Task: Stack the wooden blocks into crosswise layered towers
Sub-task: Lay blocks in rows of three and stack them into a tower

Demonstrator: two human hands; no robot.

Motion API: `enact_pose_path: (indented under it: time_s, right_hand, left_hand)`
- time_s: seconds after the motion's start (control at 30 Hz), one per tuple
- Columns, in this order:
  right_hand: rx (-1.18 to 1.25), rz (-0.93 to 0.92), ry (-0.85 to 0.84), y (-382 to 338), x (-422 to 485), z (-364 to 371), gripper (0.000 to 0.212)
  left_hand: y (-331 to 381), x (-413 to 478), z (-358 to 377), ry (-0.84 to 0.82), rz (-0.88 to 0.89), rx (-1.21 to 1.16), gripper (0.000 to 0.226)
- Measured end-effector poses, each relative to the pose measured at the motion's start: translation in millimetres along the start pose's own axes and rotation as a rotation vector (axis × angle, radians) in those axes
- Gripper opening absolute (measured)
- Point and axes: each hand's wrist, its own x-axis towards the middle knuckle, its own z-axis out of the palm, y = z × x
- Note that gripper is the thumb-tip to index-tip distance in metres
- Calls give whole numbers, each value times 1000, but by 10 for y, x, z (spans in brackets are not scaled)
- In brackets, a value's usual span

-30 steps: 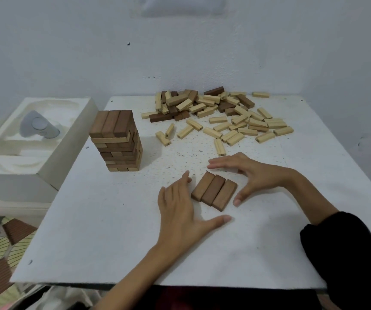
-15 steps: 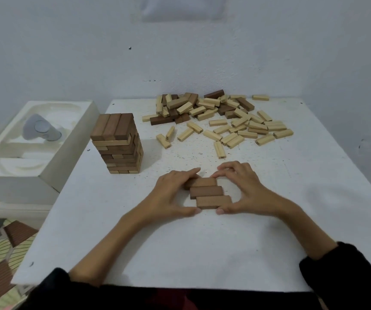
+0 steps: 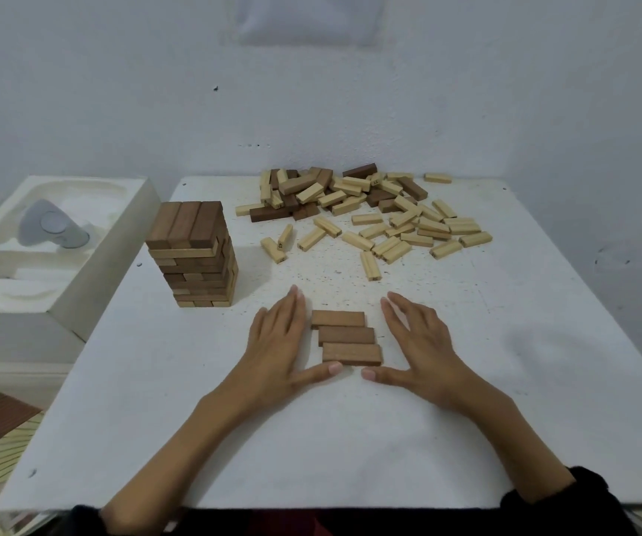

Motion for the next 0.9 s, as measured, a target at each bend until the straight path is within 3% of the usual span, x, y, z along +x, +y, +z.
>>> enact_pose_path:
  time_s: [0.5,0.67,0.77,0.9]
  right_hand:
    - [-111,78,47,-305,-23,175,134]
    - [10,23,0,-157,-25,54,129]
    - [109,-14,12,-54,16,-46,114]
    - [144,-74,75,-23,78,-51,95]
  left_hand:
    - [142,-81,128,-2,-26,148,121]
    - [5,-37,-11,-30,27,36,115]
    - [-117,31,-111,3,69,-95,120]
    - [-151,107,-128,78,106,-207,96]
